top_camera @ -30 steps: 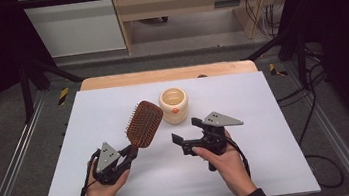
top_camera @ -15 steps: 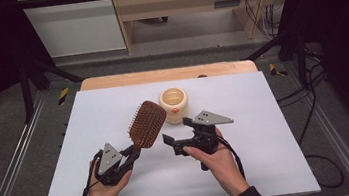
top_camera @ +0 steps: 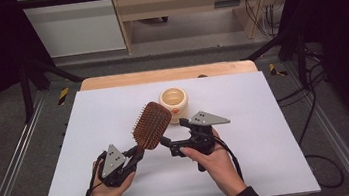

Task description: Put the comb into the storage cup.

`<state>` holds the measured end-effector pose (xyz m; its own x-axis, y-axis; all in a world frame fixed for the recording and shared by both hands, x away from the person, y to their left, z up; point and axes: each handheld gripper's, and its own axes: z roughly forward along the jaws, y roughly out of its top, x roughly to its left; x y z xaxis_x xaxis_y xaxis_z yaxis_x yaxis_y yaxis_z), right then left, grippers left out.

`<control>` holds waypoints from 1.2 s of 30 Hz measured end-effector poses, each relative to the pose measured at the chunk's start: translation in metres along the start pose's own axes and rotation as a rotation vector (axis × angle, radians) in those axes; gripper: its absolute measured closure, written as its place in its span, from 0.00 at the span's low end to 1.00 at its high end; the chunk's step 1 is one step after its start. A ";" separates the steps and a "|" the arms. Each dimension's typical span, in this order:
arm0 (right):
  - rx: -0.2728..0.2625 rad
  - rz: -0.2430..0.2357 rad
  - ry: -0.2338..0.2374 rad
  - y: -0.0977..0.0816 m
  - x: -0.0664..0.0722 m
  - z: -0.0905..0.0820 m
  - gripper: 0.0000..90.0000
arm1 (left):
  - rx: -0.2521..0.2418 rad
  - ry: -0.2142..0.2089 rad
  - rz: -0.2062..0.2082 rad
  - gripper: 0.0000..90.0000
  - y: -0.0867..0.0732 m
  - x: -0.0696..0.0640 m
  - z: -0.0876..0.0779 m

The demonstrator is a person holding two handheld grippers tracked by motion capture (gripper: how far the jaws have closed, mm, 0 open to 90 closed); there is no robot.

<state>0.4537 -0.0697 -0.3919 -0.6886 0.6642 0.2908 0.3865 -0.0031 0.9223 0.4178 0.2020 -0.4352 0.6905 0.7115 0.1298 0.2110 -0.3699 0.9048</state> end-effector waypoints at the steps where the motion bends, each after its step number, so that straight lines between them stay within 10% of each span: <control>1: -0.001 0.002 0.001 0.000 0.000 0.000 0.06 | -0.002 0.001 0.000 0.81 0.000 0.000 0.000; 36: -0.039 0.050 0.057 0.007 0.010 0.019 0.13 | -0.024 -0.005 0.044 0.81 0.004 -0.011 -0.002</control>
<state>0.4606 -0.0492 -0.3876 -0.7031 0.6189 0.3501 0.3980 -0.0655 0.9150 0.4099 0.1940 -0.4319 0.7020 0.6921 0.1677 0.1640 -0.3862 0.9077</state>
